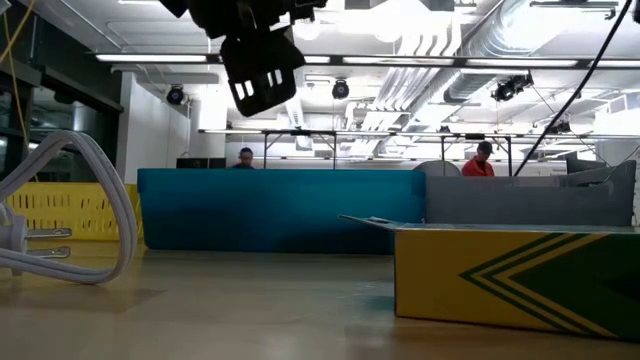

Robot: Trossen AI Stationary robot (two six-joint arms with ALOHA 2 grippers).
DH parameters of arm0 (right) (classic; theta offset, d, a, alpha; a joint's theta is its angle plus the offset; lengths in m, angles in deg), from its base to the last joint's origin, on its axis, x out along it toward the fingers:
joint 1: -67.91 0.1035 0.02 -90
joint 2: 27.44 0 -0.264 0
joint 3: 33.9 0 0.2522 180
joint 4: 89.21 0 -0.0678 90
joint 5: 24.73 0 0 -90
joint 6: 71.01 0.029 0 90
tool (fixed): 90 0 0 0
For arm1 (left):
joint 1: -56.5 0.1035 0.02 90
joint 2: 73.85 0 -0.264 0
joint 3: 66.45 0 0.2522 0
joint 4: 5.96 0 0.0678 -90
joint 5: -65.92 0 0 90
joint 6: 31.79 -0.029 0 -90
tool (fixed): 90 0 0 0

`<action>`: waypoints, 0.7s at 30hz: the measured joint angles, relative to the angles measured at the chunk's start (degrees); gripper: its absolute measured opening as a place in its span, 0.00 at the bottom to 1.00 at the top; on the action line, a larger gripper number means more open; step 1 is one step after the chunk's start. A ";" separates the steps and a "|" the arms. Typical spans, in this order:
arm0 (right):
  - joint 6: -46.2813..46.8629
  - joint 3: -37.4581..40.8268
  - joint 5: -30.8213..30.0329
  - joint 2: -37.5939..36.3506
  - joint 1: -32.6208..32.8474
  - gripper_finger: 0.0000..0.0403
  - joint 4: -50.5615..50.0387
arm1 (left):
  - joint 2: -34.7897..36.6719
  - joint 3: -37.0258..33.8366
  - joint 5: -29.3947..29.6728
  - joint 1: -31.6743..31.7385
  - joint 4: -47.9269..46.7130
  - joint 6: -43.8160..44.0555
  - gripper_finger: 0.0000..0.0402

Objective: Pick & Place School Supplies
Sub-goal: Put the yellow box of crayons into the blue bin

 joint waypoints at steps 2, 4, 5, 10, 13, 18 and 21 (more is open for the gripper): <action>0.98 -0.01 1.58 1.40 0.08 0.38 1.20 | 0.06 0.00 -0.10 0.17 0.42 -1.01 0.37; 1.77 0.03 2.92 2.81 0.15 0.31 2.03 | 0.06 0.00 -0.17 0.10 0.54 -1.73 0.37; 2.07 0.04 3.28 3.28 0.19 0.28 2.84 | 0.06 0.00 -0.17 0.03 0.72 -1.86 0.37; 2.16 0.00 5.22 5.92 0.56 0.10 7.88 | 0.06 0.00 -0.13 -0.01 0.69 -2.44 0.37; 2.73 0.00 5.91 7.42 0.71 0.02 10.08 | 0.06 0.00 -0.10 -0.07 0.65 -4.57 0.37; 5.12 0.00 6.54 9.89 0.99 0.01 11.31 | 0.06 0.00 -0.04 -0.36 0.67 -4.93 0.37; 5.13 0.00 6.32 11.32 1.30 0.01 12.91 | 0.06 0.00 -0.04 -0.38 0.65 -5.04 0.37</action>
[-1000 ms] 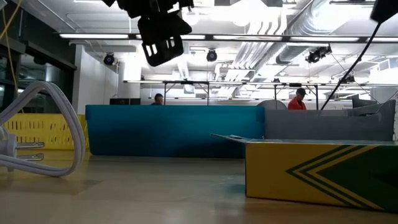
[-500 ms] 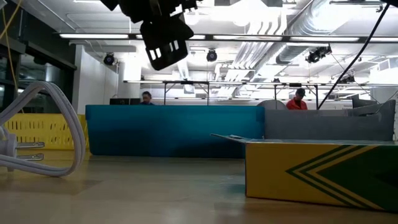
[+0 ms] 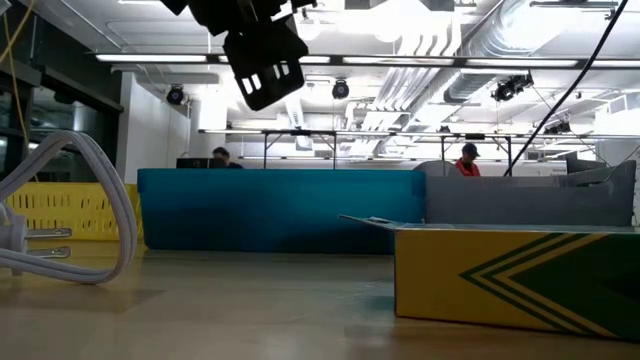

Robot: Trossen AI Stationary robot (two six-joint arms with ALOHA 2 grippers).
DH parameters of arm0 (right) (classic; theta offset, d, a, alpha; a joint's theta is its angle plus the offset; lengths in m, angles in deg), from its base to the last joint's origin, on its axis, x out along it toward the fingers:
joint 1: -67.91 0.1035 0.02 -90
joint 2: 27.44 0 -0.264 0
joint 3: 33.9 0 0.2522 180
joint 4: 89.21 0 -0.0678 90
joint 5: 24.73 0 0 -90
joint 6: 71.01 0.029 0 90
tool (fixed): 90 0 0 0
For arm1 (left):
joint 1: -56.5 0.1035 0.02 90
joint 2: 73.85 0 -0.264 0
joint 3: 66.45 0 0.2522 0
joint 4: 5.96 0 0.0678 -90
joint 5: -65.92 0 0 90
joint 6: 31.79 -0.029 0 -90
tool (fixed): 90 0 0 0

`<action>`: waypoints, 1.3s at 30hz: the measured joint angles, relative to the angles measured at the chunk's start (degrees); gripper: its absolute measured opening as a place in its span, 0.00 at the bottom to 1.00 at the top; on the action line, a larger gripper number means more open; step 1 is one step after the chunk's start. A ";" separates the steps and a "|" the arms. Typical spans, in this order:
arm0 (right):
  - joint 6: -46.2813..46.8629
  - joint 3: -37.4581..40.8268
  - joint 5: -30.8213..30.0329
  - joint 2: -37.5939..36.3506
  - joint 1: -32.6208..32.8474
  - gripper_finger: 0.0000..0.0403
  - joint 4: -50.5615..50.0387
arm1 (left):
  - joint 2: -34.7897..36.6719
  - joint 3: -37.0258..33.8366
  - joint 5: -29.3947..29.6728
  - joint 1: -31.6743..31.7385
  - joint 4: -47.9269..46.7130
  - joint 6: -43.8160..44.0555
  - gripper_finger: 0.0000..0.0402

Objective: Pick & Place School Supplies
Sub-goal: Put the yellow box of crayons into the blue bin

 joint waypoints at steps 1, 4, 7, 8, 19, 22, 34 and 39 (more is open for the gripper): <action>-0.02 0.00 0.08 0.60 0.00 0.01 0.36 | 0.00 0.00 0.00 0.00 0.00 0.00 0.37; 0.01 0.00 0.40 2.07 0.02 0.00 1.13 | 0.02 0.00 0.01 0.04 0.02 0.00 0.37; -0.03 0.02 -0.10 2.52 -0.01 0.01 1.64 | 0.02 0.00 0.00 0.04 0.09 0.00 0.37; -0.29 0.02 -0.53 2.58 -0.02 0.01 1.82 | 0.02 0.00 0.01 0.04 0.13 0.01 0.37; -1.88 0.02 -1.02 2.74 -1.66 0.01 1.83 | 0.02 0.00 0.11 -0.43 0.72 0.05 0.37; -1.87 0.02 -0.71 2.83 -1.73 0.01 1.81 | 0.02 0.00 0.03 -0.44 0.79 0.07 0.37; -0.41 0.09 2.19 7.77 -2.03 0.01 6.25 | 0.04 0.00 -0.11 -0.66 0.98 -0.48 0.37; -2.37 0.09 0.30 7.79 -2.73 0.01 6.27 | 0.04 0.00 -0.09 -0.66 1.01 -0.48 0.37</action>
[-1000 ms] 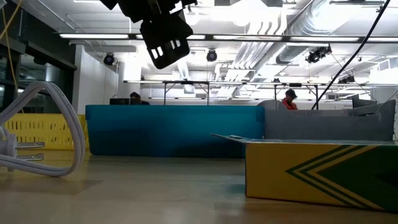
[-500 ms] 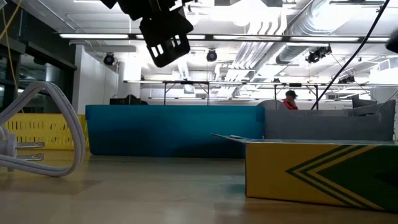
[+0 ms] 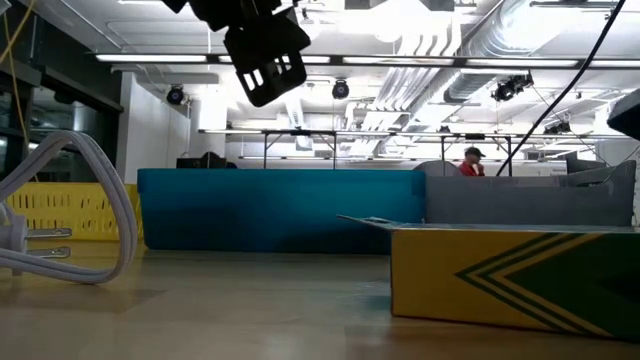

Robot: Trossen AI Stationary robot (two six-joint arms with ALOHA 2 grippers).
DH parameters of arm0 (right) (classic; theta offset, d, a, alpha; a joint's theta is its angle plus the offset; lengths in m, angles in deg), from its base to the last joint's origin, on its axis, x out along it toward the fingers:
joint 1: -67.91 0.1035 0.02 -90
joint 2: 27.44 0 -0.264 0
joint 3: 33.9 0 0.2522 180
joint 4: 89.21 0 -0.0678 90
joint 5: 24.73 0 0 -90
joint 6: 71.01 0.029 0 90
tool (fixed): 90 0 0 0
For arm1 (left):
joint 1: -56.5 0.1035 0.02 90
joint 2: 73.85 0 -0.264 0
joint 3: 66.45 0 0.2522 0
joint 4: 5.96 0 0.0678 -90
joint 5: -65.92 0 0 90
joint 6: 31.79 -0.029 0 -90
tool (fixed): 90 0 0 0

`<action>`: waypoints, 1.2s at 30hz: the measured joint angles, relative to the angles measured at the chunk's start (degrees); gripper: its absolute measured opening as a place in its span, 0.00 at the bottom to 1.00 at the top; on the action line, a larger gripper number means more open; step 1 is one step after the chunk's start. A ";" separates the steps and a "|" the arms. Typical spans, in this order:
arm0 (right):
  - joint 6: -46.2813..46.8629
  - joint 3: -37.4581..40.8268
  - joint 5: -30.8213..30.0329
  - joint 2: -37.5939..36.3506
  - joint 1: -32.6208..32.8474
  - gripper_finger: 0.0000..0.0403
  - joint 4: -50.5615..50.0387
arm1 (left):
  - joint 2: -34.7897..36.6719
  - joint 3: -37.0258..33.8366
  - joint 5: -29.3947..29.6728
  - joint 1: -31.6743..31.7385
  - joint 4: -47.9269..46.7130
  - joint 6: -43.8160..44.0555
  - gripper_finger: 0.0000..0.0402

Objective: Pick & Place School Supplies
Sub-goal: Put the yellow box of crayons into the blue bin

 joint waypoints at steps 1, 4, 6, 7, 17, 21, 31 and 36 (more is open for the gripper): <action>-0.29 0.00 0.03 0.00 -0.17 0.01 -0.02 | 0.00 0.00 0.00 0.00 0.02 0.00 0.37; -1.17 0.00 -0.79 0.02 -0.55 0.01 -0.02 | 0.00 0.00 0.02 0.00 0.02 0.00 0.37; -2.00 0.00 -2.07 0.02 -0.82 0.01 -0.05 | 0.02 0.00 -0.04 0.00 0.02 0.00 0.37; -2.23 0.00 -2.47 0.02 -1.01 0.01 -0.06 | 0.02 0.00 -0.04 -0.01 0.02 0.00 0.37; -4.89 0.00 -4.39 0.02 -3.00 0.01 -0.26 | 0.02 0.00 -0.08 -0.87 -0.29 0.04 0.37; -5.13 0.00 -4.39 0.02 -3.09 0.01 -0.26 | 0.02 0.00 -0.11 -1.56 -0.62 2.33 0.37; -4.24 0.00 -4.36 0.02 -2.32 0.01 -0.32 | 0.02 0.00 0.17 -0.61 -1.30 18.42 0.37; -7.12 0.00 -5.99 -0.85 -1.39 0.01 -2.44 | -1.12 -0.02 0.64 -0.85 -0.59 21.53 0.37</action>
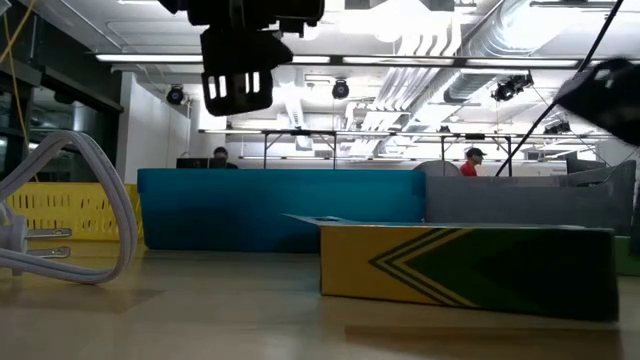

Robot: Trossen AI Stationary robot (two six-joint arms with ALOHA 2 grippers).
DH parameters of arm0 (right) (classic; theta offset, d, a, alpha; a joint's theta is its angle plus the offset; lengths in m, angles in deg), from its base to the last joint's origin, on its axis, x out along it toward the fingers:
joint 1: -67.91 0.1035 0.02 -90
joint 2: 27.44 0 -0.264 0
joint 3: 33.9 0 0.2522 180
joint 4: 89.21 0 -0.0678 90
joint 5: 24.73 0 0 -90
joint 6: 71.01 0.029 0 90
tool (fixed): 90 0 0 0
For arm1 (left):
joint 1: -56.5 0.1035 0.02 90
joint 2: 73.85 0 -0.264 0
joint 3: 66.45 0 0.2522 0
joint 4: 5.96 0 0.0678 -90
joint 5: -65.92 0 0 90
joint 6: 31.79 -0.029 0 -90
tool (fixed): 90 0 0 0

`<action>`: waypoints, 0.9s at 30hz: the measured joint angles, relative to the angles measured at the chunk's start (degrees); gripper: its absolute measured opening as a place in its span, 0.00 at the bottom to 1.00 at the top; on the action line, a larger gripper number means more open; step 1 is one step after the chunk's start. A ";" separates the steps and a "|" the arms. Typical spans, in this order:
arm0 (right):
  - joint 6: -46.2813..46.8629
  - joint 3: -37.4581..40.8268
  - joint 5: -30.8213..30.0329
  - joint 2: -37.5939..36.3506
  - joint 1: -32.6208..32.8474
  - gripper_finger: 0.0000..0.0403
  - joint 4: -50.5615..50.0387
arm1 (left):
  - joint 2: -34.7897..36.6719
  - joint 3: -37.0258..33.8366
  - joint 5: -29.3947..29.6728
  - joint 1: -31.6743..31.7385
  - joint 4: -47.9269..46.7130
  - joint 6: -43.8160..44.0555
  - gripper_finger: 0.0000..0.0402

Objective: Pick & Place School Supplies
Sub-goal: Put the yellow box of crayons into the blue bin

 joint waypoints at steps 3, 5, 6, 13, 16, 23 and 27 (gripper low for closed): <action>-1.05 0.00 -0.56 -2.14 0.33 0.01 -2.36 | -0.99 -0.05 1.56 -0.80 -0.05 0.20 0.37; -1.40 0.00 -1.89 -3.85 0.78 0.01 -4.03 | -1.82 -0.02 3.76 -1.58 0.31 0.17 0.37; -1.64 0.00 -2.78 -4.89 0.98 0.01 -4.63 | -2.15 -0.02 4.76 -1.90 0.17 0.18 0.37; -2.88 -0.02 -8.88 -10.92 2.47 0.01 -6.79 | -4.54 0.05 7.95 -2.20 0.63 2.10 0.41; -4.28 -0.04 -11.25 -12.50 3.05 0.01 -7.21 | -5.19 0.00 7.61 -1.95 0.71 3.43 0.45; -7.05 -0.02 -15.31 -14.84 3.89 0.01 -8.20 | -5.35 -0.02 9.83 -1.66 -0.54 7.80 0.49; -9.68 -0.02 -17.34 -15.04 4.13 0.01 -8.15 | -5.35 -0.02 11.89 -2.20 -0.71 10.88 0.50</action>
